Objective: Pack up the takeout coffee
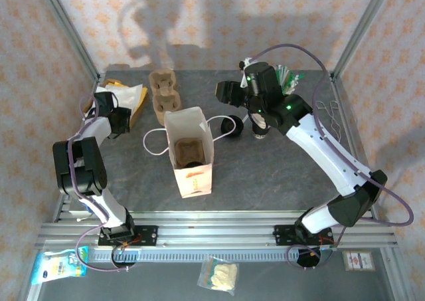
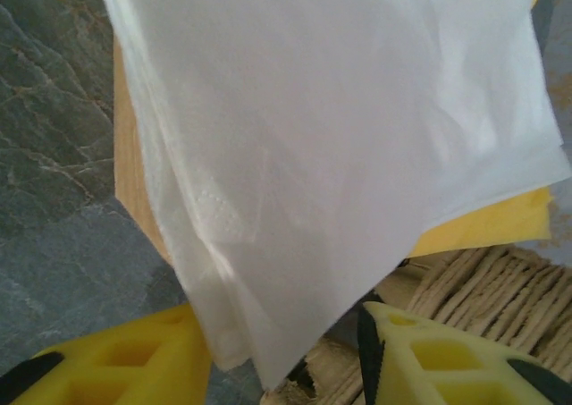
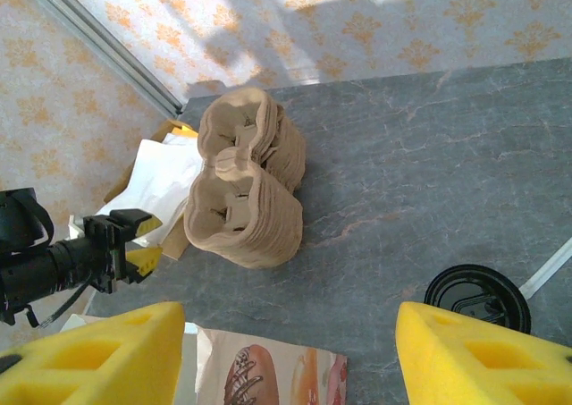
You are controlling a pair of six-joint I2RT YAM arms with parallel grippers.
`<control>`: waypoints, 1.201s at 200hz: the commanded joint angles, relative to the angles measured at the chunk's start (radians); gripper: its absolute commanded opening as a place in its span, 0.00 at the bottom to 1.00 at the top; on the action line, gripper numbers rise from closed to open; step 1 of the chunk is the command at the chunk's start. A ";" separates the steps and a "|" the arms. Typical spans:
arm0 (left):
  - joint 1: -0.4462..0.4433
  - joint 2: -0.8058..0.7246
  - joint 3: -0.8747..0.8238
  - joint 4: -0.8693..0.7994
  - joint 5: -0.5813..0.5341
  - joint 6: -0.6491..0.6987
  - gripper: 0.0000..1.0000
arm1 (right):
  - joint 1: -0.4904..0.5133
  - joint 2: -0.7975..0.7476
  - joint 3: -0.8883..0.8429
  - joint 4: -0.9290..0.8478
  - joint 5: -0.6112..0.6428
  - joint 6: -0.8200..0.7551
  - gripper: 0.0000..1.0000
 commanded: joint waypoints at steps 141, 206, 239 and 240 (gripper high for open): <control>-0.007 -0.048 0.050 -0.046 -0.014 0.031 0.10 | -0.007 -0.030 -0.031 0.030 0.001 0.000 0.63; -0.007 -0.135 0.044 -0.112 -0.026 0.061 0.16 | -0.007 -0.040 -0.041 0.045 -0.001 0.012 0.63; -0.007 -0.148 -0.012 -0.111 -0.032 0.063 0.28 | -0.007 -0.047 -0.042 0.041 0.006 0.009 0.64; -0.007 -0.149 -0.013 -0.110 -0.032 0.062 0.28 | -0.007 -0.047 -0.042 0.041 0.006 0.007 0.63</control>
